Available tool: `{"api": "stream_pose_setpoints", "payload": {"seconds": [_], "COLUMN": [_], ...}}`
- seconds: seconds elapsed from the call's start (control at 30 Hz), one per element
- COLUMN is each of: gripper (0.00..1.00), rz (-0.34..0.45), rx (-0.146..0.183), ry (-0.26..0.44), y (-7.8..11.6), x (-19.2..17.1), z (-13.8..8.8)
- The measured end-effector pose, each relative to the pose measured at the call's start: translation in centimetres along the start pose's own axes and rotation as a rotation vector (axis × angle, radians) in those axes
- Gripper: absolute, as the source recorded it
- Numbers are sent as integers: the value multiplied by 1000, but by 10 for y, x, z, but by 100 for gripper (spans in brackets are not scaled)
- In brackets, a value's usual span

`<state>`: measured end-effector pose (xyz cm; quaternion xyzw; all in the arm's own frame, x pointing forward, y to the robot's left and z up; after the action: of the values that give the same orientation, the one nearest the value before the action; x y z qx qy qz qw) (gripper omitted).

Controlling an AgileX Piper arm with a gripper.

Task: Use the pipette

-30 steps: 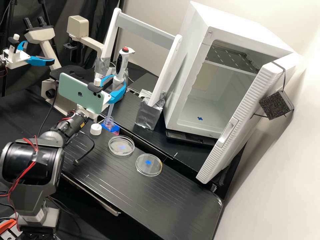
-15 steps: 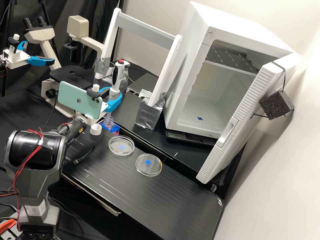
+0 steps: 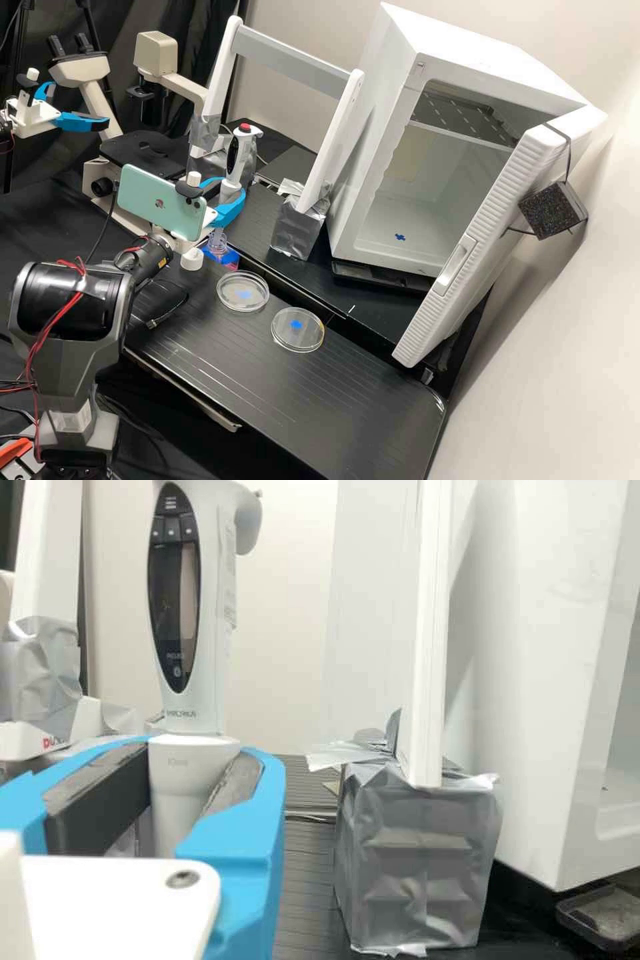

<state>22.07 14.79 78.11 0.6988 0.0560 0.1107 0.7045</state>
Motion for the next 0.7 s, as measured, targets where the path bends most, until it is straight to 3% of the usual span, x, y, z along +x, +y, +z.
{"api": "stream_pose_setpoints", "payload": {"seconds": [0.2, 0.43, 0.7], "gripper": [0, 0, 0], "rz": [34, 120, 166], "rx": [25, 83, 89], "ry": [25, 81, 122], "y": [12, 37, 51], "x": [-4, -5, -10], "z": [-6, -24, -38]}}
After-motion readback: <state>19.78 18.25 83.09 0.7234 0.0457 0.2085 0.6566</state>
